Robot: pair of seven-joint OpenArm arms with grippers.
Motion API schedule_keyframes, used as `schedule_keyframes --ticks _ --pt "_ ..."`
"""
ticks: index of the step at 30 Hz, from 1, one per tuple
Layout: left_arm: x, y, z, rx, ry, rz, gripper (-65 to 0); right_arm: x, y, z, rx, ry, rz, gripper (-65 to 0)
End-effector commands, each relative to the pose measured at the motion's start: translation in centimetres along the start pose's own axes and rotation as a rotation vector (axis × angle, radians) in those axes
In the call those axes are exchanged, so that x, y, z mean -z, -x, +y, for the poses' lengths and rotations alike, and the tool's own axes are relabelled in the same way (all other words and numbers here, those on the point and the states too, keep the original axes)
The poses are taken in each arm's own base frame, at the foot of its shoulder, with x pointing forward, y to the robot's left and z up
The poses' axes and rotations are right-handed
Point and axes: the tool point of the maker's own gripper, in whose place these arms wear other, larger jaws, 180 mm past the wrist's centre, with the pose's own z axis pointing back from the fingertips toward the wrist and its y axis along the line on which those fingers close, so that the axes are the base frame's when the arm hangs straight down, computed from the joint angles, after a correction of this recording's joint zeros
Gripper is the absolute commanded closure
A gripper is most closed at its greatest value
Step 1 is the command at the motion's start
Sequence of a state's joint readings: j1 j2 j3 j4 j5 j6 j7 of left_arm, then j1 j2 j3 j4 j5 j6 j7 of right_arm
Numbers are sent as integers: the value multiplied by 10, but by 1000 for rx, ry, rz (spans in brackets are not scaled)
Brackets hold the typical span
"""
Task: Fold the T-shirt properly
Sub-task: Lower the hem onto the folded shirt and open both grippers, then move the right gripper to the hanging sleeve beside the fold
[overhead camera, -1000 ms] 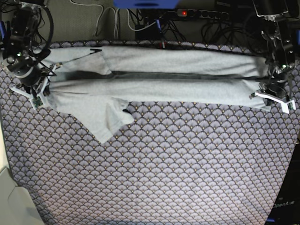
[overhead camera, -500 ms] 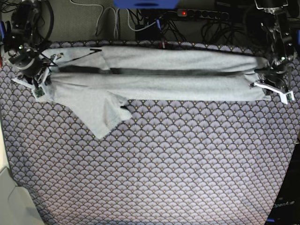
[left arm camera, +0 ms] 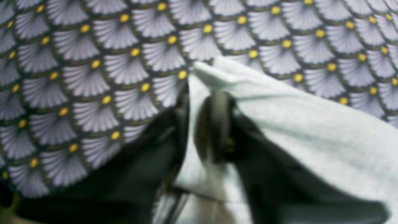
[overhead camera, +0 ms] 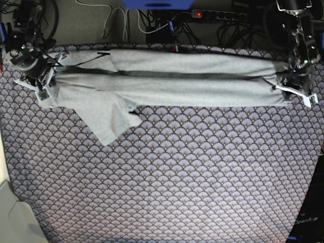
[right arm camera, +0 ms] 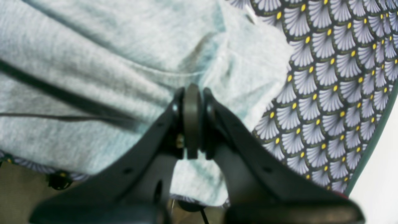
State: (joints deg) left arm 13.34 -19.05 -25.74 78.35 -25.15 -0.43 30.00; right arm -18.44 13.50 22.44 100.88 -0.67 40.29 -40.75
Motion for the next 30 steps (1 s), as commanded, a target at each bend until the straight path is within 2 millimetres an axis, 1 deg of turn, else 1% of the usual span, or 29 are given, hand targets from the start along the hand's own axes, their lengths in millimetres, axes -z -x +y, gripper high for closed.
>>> schedule_keyframes --ticks 1,2,5,6,9,14,15,17,19,24,27,30 --pt "-1 -5 6 15 -10 -1 -239 -4 -3 -11 -17 29 2 0" --pt "-1 -5 6 15 -10 -1 -248 -4 0 -11 -17 30 20 0" --pt "-1 -6 5 16 -9 -3 -248 -4 7 -12 -18 33 67 0" --pt "-1 -7 5 15 -9 -3 -248 -4 10 -13 -17 34 87 -16" --pt "0 -9 3 9 -6 -9 -248 -5 16 -13 -17 35 118 -90" --pt "1 -10 2 10 -4 -10 -249 -6 19 -11 -18 32 128 -245" --pt "1 -10 1 11 -1 -10 -249 -6 19 -11 -18 32 128 -276" --pt "2 -7 -6 29 13 0 -249 -7 20 -13 -18 37 129 -316" --pt "2 -6 -8 34 19 2 -249 -8 19 -16 -16 46 127 -320" --pt "3 -7 -8 32 18 1 -249 -26 16 -47 5 139 105 -320" --pt "4 -10 -9 30 20 -6 -249 -34 8 -59 7 180 80 -320" --pt "4 -10 -9 30 20 -6 -249 -38 -9 -70 -21 207 48 -321"
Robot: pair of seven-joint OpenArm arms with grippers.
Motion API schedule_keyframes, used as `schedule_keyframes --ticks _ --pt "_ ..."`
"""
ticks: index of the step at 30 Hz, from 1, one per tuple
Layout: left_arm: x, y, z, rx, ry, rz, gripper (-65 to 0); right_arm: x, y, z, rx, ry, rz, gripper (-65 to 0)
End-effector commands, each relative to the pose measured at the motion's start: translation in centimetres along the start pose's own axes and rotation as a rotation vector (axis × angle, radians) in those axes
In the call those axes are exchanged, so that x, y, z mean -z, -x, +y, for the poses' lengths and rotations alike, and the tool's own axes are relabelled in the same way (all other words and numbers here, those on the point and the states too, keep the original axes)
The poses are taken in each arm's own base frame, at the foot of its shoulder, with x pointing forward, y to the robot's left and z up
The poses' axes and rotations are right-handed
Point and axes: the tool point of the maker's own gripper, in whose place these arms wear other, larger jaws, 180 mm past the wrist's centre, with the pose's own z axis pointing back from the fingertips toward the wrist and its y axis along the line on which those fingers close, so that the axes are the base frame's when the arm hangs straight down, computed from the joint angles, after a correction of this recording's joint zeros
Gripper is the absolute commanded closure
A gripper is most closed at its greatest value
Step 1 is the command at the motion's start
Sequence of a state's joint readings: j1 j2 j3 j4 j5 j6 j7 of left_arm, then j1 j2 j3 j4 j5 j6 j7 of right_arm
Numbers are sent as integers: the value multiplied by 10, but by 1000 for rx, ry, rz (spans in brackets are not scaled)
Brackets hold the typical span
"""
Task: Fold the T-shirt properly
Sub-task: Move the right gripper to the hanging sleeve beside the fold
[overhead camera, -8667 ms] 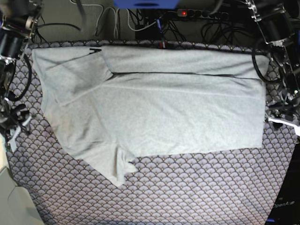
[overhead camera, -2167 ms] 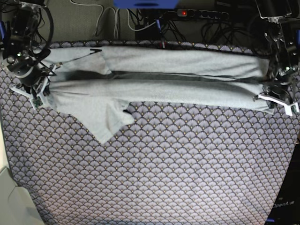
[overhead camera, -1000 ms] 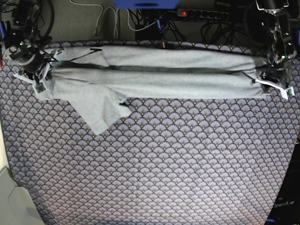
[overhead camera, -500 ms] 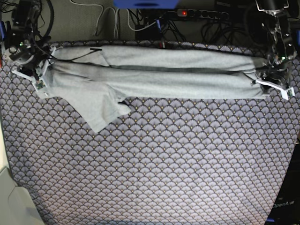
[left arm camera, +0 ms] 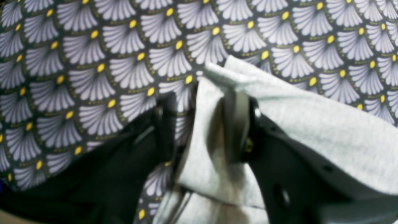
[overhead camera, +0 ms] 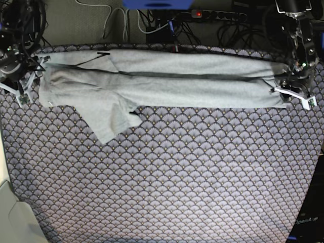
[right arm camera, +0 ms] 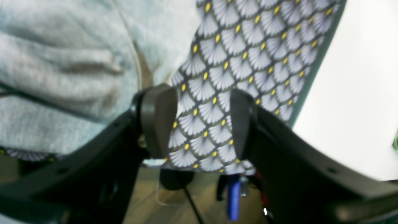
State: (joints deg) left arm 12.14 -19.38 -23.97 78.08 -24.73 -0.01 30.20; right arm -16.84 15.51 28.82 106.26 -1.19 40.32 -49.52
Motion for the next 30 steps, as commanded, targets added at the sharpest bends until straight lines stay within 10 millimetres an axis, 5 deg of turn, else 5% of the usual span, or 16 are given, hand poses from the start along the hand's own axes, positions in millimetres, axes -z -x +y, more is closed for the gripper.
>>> schedule_keyframes --ticks 1,5,11,16,23,30 --pt "0 -7 0 10 7 -8 -249 -5 -18 -15 -10 41 -53 -321" --pt "0 -8 0 11 7 -9 -249 -4 -38 -18 -17 46 -96 -322" --pt "0 -6 -2 9 11 -7 -250 6 -111 28 -141 -63 -237 -327" --pt "-1 3 -3 4 11 48 -251 20 -157 59 -213 -149 -295 -402" --pt "0 -4 -7 0 19 54 -249 65 -162 74 -176 -246 -190 -422" --pt "0 -4 -7 -3 18 54 -249 84 -180 94 -112 -327 -174 -422"
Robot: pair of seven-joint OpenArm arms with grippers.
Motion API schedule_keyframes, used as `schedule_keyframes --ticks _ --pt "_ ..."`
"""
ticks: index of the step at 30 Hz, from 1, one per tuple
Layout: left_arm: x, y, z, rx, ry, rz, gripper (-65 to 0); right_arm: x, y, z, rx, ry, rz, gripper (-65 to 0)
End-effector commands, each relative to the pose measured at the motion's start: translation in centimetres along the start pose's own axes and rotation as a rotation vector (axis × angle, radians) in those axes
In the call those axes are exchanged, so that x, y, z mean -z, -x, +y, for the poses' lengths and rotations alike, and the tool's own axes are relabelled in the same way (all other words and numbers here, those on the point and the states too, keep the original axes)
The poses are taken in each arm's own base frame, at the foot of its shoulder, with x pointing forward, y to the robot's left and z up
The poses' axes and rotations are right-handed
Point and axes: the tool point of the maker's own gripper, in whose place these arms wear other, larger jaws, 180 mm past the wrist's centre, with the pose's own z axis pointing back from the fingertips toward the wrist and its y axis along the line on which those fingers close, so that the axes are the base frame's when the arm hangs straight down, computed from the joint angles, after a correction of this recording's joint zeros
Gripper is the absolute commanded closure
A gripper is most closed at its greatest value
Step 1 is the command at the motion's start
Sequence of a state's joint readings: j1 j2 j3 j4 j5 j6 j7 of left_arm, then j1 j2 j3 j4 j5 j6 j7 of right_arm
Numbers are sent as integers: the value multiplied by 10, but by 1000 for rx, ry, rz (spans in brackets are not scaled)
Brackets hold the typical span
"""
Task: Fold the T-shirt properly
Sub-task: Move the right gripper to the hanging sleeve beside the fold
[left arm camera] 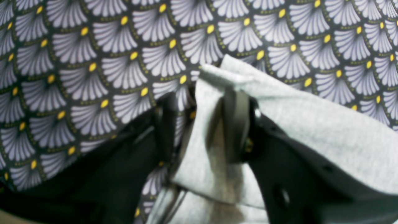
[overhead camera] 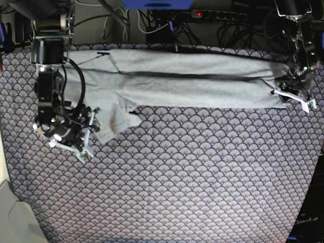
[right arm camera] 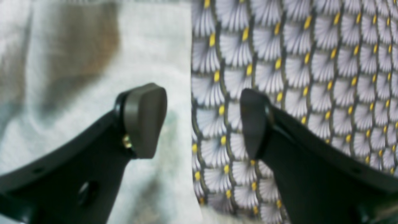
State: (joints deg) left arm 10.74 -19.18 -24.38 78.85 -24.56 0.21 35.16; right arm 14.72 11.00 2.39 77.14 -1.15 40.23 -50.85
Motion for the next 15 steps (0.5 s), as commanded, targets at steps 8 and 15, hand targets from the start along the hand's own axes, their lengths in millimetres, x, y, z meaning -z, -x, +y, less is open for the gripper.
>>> schedule_keyframes --ticks 8,15 --pt "-1 -4 -1 12 7 3 -248 10 -25 5 37 -33 -109 -422" --pt "-1 -4 -1 12 7 3 -248 28 -14 9 84 -81 -86 -421"
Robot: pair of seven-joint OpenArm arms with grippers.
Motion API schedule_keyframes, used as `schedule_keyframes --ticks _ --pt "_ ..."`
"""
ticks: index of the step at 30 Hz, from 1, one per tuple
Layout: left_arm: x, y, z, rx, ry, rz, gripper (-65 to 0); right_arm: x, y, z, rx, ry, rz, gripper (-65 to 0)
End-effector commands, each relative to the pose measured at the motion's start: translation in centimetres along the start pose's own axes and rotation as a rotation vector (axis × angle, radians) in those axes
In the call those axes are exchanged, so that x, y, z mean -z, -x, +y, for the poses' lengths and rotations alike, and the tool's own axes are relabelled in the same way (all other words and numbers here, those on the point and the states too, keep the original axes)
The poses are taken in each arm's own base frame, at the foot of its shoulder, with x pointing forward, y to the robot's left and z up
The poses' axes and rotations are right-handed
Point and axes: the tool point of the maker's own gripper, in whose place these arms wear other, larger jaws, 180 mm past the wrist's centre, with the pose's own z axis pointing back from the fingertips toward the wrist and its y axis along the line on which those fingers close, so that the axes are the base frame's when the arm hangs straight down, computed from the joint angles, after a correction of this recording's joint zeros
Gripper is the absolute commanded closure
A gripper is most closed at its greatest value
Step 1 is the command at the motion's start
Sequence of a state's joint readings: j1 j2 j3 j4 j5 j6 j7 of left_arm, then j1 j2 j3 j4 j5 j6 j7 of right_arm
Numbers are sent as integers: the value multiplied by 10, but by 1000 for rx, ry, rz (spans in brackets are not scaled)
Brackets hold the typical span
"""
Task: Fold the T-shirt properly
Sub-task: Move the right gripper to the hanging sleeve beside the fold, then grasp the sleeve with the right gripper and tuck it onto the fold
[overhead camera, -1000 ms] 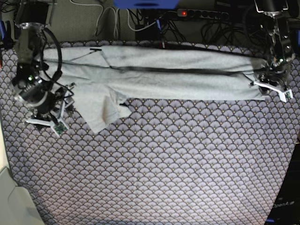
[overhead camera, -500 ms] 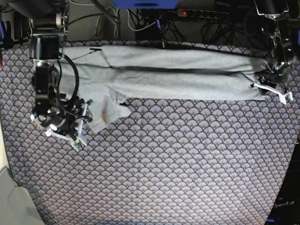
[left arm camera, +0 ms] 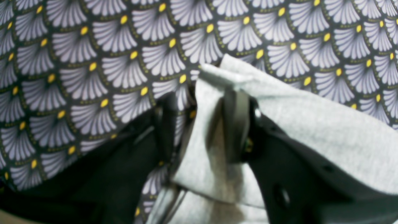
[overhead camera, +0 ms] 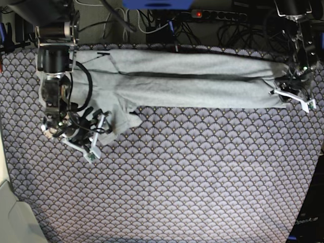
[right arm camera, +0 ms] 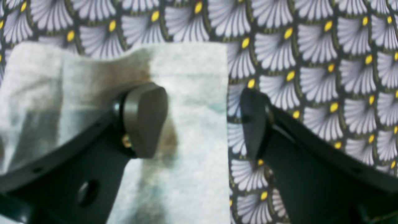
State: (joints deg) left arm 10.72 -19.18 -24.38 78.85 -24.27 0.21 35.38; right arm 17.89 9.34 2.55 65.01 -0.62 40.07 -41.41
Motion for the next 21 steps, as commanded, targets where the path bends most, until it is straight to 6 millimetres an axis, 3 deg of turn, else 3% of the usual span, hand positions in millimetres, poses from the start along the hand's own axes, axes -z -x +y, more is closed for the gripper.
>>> schedule_keyframes --ticks 1,13,15,21 --pt "-1 -5 -1 8 10 0 -248 -4 -9 -8 -9 20 -19 -421" --pt "-1 -5 -2 8 10 -2 -248 -3 -3 -5 -8 15 -3 -398" --pt "-1 -5 -2 8 10 -2 -248 -2 0 -5 -5 12 3 -349" --pt "-1 -5 -2 6 11 -2 -247 -1 10 1 -1 4 19 -122"
